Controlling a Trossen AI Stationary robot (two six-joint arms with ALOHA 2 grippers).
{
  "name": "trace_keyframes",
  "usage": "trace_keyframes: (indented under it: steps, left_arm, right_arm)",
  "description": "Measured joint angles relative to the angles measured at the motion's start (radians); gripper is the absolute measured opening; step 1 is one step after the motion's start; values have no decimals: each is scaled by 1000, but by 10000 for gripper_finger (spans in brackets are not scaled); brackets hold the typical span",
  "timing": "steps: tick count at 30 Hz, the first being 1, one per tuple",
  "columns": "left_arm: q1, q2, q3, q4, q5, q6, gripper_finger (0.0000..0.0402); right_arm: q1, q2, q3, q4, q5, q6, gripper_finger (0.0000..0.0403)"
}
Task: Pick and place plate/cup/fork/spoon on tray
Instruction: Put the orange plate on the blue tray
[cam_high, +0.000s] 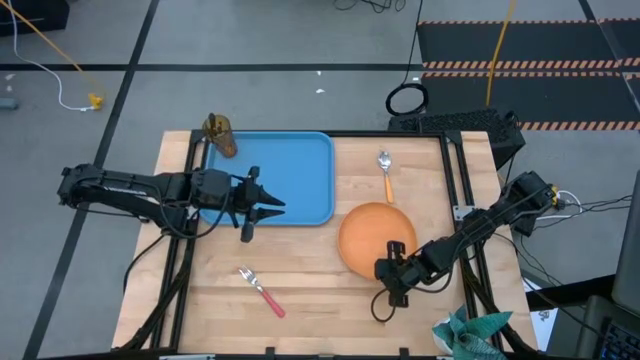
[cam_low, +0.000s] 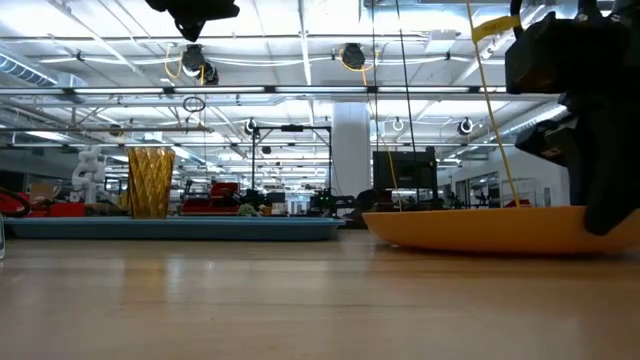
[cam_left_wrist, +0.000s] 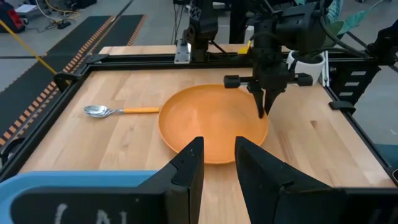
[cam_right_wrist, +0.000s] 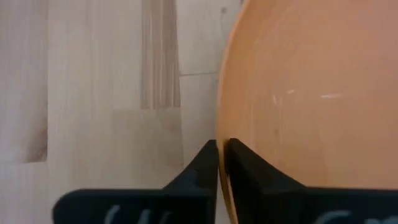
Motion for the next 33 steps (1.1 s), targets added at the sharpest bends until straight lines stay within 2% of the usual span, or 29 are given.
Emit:
trace_keyframes:
  steps: [3,8,13,17,23,33]
  left_arm:
    - [0,0,0,0,0,0,95]
    - [0,0,0,0,0,0,95]
    - [0,0,0,0,0,2,95]
    - [0,0,0,0,0,2,95]
    - [0,0,0,45,0,-15,95]
    - [0,-6,34,45,0,-51,95]
  right_arm:
    - [0,-4,11,-25,10,10,13]
    - [0,-12,122,-195,47,-5,3]
    - [0,-13,282,-394,148,-33,1]
    - [-2,-13,384,-465,261,-97,1]
    - [-49,-13,449,-408,396,-290,0]
    - [-239,-13,449,-214,387,-577,0]
